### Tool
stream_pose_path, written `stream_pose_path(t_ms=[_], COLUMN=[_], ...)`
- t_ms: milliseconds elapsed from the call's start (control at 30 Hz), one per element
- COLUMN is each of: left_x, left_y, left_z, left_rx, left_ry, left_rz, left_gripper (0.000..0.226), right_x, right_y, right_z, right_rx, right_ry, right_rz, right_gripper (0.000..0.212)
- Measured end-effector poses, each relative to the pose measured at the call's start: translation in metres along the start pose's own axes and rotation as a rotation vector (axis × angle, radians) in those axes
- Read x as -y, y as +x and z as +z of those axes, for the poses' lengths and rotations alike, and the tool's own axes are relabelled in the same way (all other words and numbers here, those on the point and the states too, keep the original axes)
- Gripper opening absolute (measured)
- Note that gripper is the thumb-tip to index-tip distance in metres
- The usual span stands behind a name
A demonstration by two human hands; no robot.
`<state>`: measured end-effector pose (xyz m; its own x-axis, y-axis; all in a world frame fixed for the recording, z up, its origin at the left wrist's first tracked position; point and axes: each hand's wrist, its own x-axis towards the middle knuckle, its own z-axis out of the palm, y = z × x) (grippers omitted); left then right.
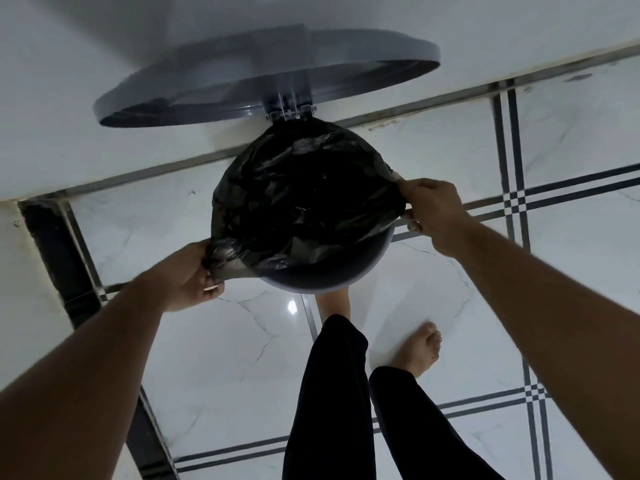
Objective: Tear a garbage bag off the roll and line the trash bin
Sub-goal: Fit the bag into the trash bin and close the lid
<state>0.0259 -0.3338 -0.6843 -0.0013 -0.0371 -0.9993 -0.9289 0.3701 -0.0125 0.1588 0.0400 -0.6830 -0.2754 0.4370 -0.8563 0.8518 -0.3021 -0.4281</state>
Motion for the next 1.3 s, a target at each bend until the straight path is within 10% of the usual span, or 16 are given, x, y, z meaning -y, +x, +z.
stream_pose_path(t_ms=[267, 433, 700, 1300], left_x=[0.052, 0.066, 0.093, 0.097], left_y=[-0.02, -0.029, -0.02, 0.007], left_z=[0.027, 0.048, 0.046, 0.118], left_rx=[0.218, 0.174, 0.117, -0.357], left_ry=[-0.578, -0.639, -0.071, 1.034], left_rz=[0.183, 0.219, 0.057, 0.105], left_gripper=[0.073, 0.029, 0.013, 0.082], right_x=[-0.018, -0.019, -0.033, -0.051], right_y=[-0.032, -0.049, -0.067, -0.044], right_z=[0.013, 0.018, 0.011, -0.027], right_rx=[-0.181, -0.104, -0.137, 0.161], right_ry=[0.016, 0.012, -0.02, -0.258], right_rz=[-0.065, 0.015, 0.055, 0.097], right_gripper=[0.036, 0.046, 0.018, 0.017])
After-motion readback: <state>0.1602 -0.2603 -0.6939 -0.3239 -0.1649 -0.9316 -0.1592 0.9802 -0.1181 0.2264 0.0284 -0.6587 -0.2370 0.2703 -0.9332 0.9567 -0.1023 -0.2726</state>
